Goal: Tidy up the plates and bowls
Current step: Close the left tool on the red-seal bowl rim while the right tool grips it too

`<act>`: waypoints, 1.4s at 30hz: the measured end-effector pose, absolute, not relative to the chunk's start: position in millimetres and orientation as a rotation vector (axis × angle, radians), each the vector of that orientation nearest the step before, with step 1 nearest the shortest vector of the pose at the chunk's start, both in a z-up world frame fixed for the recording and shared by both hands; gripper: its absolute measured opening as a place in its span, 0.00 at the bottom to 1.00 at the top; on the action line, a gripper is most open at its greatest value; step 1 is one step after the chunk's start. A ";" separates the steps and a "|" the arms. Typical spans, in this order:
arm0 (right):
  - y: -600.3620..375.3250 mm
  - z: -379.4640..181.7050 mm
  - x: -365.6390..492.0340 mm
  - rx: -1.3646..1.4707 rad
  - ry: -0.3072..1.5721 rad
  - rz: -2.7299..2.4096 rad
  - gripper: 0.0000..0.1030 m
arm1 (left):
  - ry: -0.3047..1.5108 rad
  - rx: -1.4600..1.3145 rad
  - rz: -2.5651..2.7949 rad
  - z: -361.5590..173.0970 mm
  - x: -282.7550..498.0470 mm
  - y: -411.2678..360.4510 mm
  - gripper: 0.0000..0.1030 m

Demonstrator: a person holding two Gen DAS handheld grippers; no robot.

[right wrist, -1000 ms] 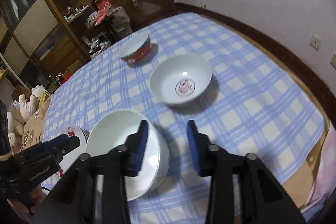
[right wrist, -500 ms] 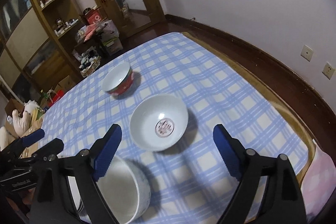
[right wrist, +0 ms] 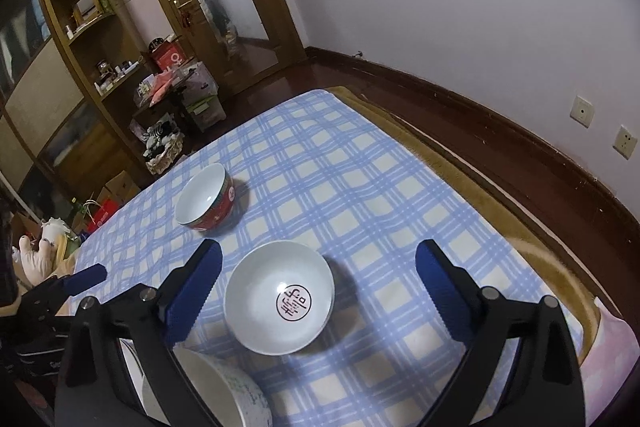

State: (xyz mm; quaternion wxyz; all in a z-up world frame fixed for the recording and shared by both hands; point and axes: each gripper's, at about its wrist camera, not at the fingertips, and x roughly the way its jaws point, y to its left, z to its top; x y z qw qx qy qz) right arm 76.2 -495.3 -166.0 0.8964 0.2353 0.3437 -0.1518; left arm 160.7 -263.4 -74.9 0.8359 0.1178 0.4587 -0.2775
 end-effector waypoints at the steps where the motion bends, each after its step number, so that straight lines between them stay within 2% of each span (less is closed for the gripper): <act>1: -496.6 -169.8 77.6 0.493 0.717 -0.313 0.99 | 0.979 0.248 -0.590 -78.5 162.8 -266.4 0.94; 32: -505.8 -249.9 114.2 0.597 0.880 -0.286 0.99 | 1.152 0.275 -0.597 -162.6 203.3 -306.0 0.94; 33: -505.6 -251.7 114.9 0.595 0.888 -0.285 0.99 | 1.149 0.276 -0.597 -163.3 203.3 -305.4 0.93; 34: -504.9 -252.3 115.4 0.594 0.892 -0.284 0.98 | 1.144 0.279 -0.600 -164.2 202.5 -305.5 0.85; 35: -504.5 -253.4 115.7 0.594 0.897 -0.280 0.95 | 1.150 0.285 -0.601 -166.0 202.1 -306.0 0.76; 36: -504.1 -255.8 116.4 0.597 0.907 -0.275 0.86 | 1.160 0.286 -0.607 -167.6 202.8 -306.5 0.75; 37: -504.1 -258.4 117.5 0.603 0.919 -0.271 0.83 | 1.170 0.280 -0.617 -168.7 203.0 -306.6 0.68; 39: -503.6 -264.4 118.9 0.621 0.936 -0.250 0.61 | 1.182 0.259 -0.633 -169.6 202.9 -306.6 0.58; 40: -503.8 -267.6 119.5 0.631 0.948 -0.245 0.54 | 1.190 0.253 -0.638 -169.9 202.7 -306.8 0.51; 41: -503.9 -270.8 120.1 0.638 0.962 -0.245 0.43 | 1.207 0.245 -0.645 -169.9 202.9 -307.7 0.45; 42: -504.5 -273.6 120.3 0.654 0.971 -0.238 0.38 | 1.216 0.235 -0.653 -170.0 202.7 -307.9 0.43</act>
